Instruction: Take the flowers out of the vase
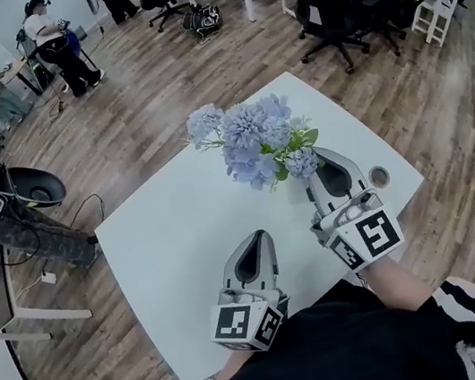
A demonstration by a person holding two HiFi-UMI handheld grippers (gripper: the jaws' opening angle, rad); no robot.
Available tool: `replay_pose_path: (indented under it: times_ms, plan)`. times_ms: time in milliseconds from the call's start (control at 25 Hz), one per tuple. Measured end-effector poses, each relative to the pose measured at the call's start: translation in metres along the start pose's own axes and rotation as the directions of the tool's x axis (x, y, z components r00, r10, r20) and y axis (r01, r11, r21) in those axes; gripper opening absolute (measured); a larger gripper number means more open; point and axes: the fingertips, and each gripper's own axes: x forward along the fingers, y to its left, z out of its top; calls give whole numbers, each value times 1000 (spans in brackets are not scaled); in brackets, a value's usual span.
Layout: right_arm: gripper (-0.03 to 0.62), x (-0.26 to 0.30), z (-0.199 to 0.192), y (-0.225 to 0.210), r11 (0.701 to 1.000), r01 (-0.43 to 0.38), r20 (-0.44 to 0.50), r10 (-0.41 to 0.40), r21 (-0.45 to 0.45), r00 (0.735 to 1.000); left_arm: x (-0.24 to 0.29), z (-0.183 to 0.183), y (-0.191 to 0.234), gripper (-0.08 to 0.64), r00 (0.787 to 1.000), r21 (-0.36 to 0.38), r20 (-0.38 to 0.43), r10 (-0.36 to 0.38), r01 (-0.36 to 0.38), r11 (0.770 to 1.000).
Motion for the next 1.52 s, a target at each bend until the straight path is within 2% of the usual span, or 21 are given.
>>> replay_pose_path:
  times_ms: [640, 920, 1520]
  plan:
    - [20, 5, 23, 6, 999, -37, 49, 35, 32, 998, -10, 3, -4, 8, 999, -11, 25, 38, -38, 999]
    - [20, 7, 29, 39, 998, -56, 68, 54, 26, 996, -36, 4, 12, 8, 998, -18, 37, 50, -49, 999]
    - [20, 13, 43, 72, 992, -125, 97, 121, 32, 988, -58, 8, 22, 8, 994, -33, 64, 94, -92, 995]
